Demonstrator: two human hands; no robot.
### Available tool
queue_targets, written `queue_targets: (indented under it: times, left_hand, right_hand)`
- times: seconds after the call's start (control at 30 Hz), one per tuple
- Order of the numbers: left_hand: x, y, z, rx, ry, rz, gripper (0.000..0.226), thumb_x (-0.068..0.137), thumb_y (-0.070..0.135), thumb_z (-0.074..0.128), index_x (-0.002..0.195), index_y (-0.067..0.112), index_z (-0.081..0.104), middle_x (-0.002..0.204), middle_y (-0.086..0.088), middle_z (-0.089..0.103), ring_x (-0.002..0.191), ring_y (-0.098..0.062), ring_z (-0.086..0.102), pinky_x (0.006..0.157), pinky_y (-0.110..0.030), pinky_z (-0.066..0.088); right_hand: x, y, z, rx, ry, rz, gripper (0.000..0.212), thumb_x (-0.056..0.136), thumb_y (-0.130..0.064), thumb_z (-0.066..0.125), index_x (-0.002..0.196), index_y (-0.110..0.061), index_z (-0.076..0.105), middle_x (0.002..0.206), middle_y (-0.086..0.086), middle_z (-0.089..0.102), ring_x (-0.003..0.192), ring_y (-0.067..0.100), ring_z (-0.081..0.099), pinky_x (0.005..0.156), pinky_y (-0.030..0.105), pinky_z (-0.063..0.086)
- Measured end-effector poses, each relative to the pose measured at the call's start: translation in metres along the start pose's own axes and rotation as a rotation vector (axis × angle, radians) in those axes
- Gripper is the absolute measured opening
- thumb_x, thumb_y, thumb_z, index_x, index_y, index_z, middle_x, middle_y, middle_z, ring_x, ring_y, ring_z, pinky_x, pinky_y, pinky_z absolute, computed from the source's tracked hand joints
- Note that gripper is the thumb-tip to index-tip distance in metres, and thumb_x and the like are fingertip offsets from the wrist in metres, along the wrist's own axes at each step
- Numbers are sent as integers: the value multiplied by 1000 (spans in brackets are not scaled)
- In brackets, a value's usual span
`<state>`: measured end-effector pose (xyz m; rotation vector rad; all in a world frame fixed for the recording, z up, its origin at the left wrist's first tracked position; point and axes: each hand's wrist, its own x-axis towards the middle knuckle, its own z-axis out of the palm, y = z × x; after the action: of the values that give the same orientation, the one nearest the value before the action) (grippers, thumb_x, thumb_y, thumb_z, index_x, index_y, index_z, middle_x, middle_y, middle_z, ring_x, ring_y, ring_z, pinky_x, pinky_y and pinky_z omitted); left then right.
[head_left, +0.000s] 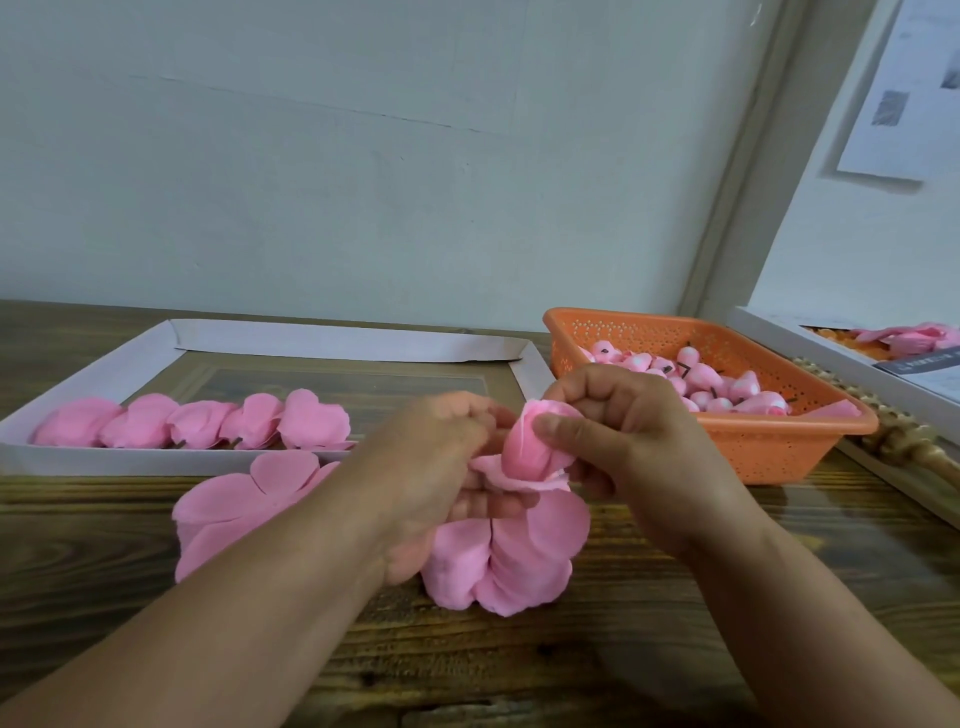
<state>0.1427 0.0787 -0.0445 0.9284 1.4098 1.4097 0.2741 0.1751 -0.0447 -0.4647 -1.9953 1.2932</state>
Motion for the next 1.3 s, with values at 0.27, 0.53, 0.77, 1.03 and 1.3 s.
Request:
queue_targets:
  times: [0.27,0.53,0.77,1.03,1.3]
  left_hand:
    - [4,-3,-6,-83,-88,-14,19,92,15,55,100,5,69,84,-14,74,66,-20,70,58,-21,57]
    - [3,-4,-5,-111,-153,-42,18,86,18,59,94,10,73,79,-8,74,65,-15,70,55,-19,55]
    - [3,-6,-4,40,-71,17,16,88,18,62,95,12,75,76,-5,73,68,-15,68,66,-27,58]
    - [6,-2,-8,-119,-261,21,13,76,16,54,83,6,59,87,-17,72,78,-27,69,69,-30,57]
    - [5,-6,-8,176,-264,183,26,79,-16,64,91,7,61,95,-16,72,88,-22,69,84,-34,54]
  right_hand:
    - [2,4,0,100,-31,28,4,83,-2,62,87,-4,63,51,3,55,38,6,43,39,14,31]
    - [0,0,0,116,-67,70,23,66,-24,70,77,-7,58,47,4,54,38,10,45,37,16,31]
    - [0,1,3,-16,-6,86,20,76,-13,73,74,-1,58,48,11,59,36,18,44,36,21,32]
    - [4,1,-5,68,119,173,15,82,1,62,68,-2,56,42,9,53,30,16,39,35,19,29]
    - [4,-2,-9,127,119,187,21,82,-1,62,63,-7,55,42,7,51,29,13,36,35,16,27]
